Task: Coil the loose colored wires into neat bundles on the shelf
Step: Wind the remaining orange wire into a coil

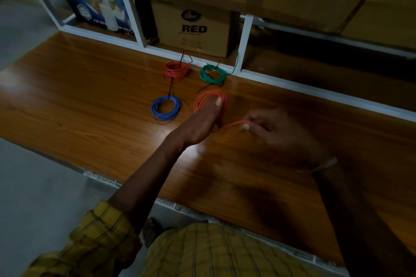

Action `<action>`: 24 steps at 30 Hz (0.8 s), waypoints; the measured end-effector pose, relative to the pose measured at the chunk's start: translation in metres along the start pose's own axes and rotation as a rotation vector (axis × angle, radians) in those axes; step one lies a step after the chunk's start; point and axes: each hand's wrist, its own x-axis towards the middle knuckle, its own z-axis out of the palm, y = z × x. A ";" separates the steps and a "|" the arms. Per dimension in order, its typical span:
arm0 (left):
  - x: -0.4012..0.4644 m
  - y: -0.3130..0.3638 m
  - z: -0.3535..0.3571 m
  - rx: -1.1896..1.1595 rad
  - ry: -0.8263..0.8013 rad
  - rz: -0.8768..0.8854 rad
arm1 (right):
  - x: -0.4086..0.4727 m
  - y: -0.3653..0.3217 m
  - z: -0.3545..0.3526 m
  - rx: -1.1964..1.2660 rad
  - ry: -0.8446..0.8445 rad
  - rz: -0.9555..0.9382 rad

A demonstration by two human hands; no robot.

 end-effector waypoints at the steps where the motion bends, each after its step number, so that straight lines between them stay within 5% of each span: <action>1: -0.001 -0.005 -0.002 0.003 -0.050 -0.012 | 0.001 0.002 -0.010 -0.002 0.035 -0.015; 5: -0.006 -0.013 -0.003 -0.060 -0.171 -0.056 | 0.017 0.022 -0.028 -0.097 0.126 -0.095; 9: -0.009 -0.005 -0.007 -0.235 -0.313 -0.015 | 0.046 0.052 -0.027 -0.198 0.390 -0.139; 13: -0.015 0.004 -0.010 -0.462 -0.329 0.066 | 0.067 0.082 -0.016 -0.169 0.552 -0.001; 18: 0.000 0.005 -0.020 -0.926 -0.266 0.206 | 0.069 0.097 0.039 -0.199 0.322 0.289; 24: 0.027 0.002 -0.027 -1.091 -0.009 0.115 | 0.050 0.049 0.100 -0.069 0.333 0.013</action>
